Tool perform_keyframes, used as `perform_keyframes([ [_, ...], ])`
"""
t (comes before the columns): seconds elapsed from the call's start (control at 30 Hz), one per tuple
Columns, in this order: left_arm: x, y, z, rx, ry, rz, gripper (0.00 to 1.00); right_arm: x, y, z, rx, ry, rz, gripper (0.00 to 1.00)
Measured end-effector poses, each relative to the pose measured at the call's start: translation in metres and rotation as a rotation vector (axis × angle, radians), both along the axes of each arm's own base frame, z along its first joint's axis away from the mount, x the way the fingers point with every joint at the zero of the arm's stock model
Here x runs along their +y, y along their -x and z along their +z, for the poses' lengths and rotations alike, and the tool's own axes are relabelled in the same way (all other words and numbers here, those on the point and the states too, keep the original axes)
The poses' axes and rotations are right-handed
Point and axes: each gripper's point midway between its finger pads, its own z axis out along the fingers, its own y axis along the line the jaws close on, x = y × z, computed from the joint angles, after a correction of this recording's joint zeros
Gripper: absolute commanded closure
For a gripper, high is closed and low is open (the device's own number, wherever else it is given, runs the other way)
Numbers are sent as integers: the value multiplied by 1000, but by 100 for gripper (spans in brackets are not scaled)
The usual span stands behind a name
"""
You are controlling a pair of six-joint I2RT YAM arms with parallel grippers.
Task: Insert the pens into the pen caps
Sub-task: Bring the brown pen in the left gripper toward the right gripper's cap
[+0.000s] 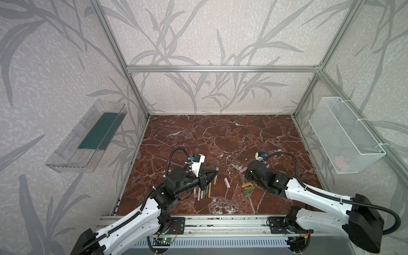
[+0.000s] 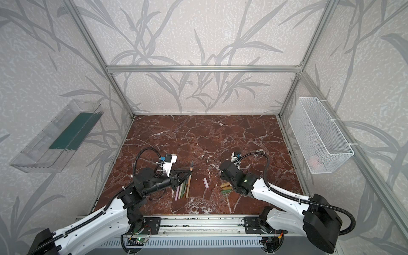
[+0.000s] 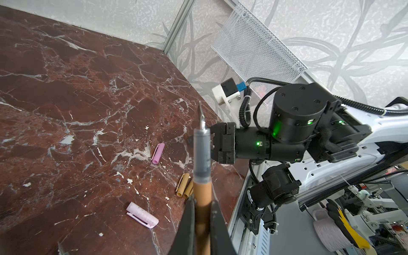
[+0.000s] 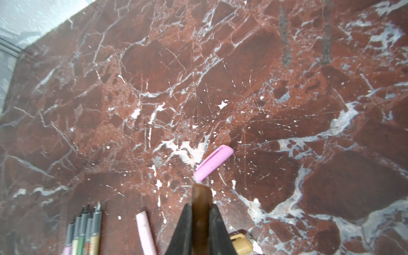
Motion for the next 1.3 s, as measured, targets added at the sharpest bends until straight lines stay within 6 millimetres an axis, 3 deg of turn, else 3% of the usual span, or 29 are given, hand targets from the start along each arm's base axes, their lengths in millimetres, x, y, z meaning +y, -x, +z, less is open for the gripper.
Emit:
perform_keyframes([
  [0.1, 0, 1, 4, -8, 15, -1, 100, 2, 2, -4, -4, -8, 21, 88],
  [0.2, -3, 2, 3, 4, 38, -15, 100, 8, 2, 6, -47, -65, 54, 90],
  [0.4, -24, 12, -4, 59, 79, -113, 100, 24, 0, 55, -185, -236, 118, 90],
  [0.53, -52, 40, -10, 85, 71, -245, 100, 38, -1, 92, -284, -354, 170, 90],
  [0.67, -70, 60, -1, 71, 87, -335, 100, 49, -2, 117, -349, -435, 213, 92],
  [0.97, -76, 52, -3, 76, 102, -310, 100, 73, 4, 167, -446, -600, 323, 93],
  [1.3, -74, 44, 2, 59, 109, -260, 100, 75, 8, 186, -479, -676, 339, 97],
])
